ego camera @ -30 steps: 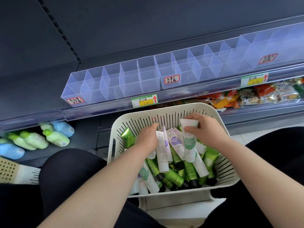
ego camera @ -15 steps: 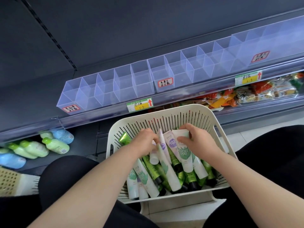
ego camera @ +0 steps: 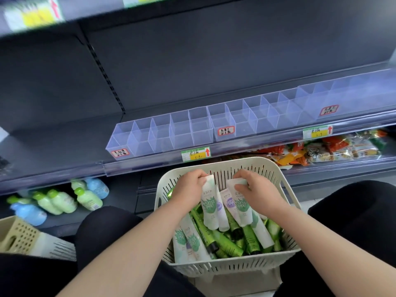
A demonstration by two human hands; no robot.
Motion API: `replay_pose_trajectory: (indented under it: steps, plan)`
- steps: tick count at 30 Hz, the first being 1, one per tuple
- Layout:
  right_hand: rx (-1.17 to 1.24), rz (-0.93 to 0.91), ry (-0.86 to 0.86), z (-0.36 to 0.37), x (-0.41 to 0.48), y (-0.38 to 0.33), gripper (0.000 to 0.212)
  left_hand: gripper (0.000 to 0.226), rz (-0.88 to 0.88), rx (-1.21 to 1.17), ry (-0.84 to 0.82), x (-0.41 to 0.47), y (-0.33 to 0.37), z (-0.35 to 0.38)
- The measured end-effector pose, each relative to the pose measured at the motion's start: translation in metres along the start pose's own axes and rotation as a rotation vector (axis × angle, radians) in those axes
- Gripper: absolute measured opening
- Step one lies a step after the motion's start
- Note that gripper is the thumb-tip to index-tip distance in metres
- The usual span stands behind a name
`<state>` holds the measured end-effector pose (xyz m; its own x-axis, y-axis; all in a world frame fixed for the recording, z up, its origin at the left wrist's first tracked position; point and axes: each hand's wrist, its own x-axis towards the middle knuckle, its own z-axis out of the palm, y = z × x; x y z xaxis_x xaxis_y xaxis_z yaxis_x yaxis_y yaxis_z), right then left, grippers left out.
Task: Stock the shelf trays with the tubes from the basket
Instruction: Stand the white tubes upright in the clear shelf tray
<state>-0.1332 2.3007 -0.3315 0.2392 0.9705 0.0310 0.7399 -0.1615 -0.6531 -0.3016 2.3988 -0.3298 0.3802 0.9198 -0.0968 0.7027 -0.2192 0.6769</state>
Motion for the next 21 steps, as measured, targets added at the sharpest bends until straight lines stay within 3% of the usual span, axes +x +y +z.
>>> replay_pose_trajectory:
  steps: [4, 13, 21]
  plan:
    - [-0.034, -0.086, 0.073, -0.023, 0.0, -0.029, 0.013, 0.017, 0.112, -0.003, 0.21, -0.008, 0.022, -0.033]
    - [0.059, -0.191, 0.347, -0.085, 0.04, -0.108, 0.017, 0.021, 0.114, -0.435, 0.583, 0.001, 0.058, -0.108]
    - [0.071, -0.188, 0.397, -0.091, 0.117, -0.142, 0.019, 0.022, 0.104, -0.402, 0.698, 0.039, 0.067, -0.16]
